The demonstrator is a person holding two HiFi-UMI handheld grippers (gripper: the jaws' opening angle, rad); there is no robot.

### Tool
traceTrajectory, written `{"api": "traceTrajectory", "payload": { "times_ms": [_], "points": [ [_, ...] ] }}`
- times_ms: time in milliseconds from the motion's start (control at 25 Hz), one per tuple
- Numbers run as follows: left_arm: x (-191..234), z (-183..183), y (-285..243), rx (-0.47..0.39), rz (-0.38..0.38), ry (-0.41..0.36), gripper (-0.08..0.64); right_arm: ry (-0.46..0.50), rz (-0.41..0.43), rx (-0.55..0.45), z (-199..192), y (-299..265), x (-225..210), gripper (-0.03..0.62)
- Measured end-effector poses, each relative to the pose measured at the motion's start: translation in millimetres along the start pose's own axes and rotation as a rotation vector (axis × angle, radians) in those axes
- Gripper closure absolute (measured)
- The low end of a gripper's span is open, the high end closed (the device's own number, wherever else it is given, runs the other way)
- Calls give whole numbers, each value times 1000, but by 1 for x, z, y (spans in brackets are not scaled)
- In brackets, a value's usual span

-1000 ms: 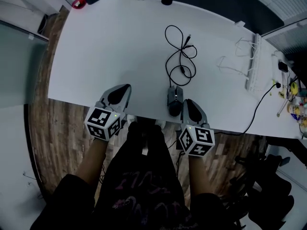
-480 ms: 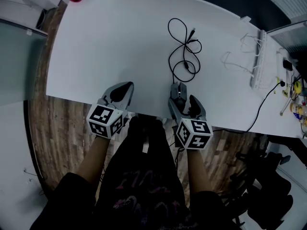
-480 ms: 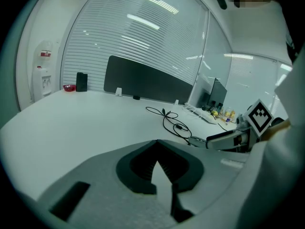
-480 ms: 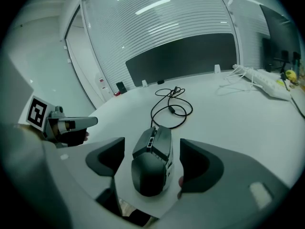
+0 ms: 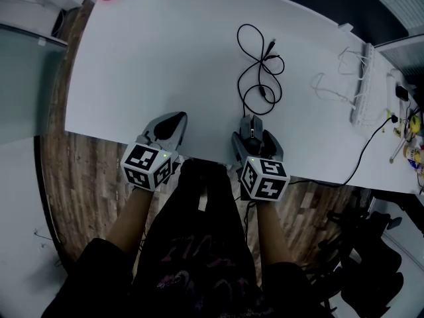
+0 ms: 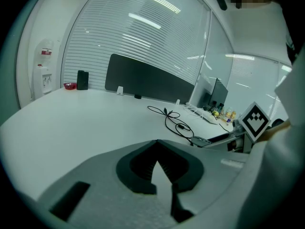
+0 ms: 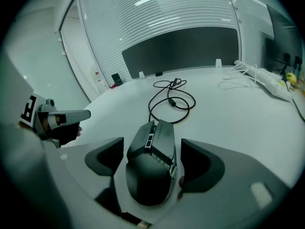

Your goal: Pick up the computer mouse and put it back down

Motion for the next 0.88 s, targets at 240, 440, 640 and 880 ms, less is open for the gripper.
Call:
{"api": "traceTrajectory", "payload": {
  "times_ms": [240, 440, 640, 880],
  "points": [
    [5, -1, 0, 0, 5, 8, 561, 32, -61, 13, 2, -5, 2, 251],
    [5, -2, 1, -3, 8, 10, 561, 30, -64, 14, 2, -5, 2, 275],
    [8, -2, 4, -3, 15, 15, 561, 41, -65, -3, 2, -3, 2, 278],
    [5, 1, 4, -15, 10, 12, 561, 45, -42, -67, 10, 5, 3, 278]
  ]
}}
Point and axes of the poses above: the fingertips, and each gripper's own axes: y backward along the fingers, x to its left, z out of its top, the point moved 8 cm from there along y, backward along the fingers, and after that the axes turned 1 degree about x, right-handed, at the moved point
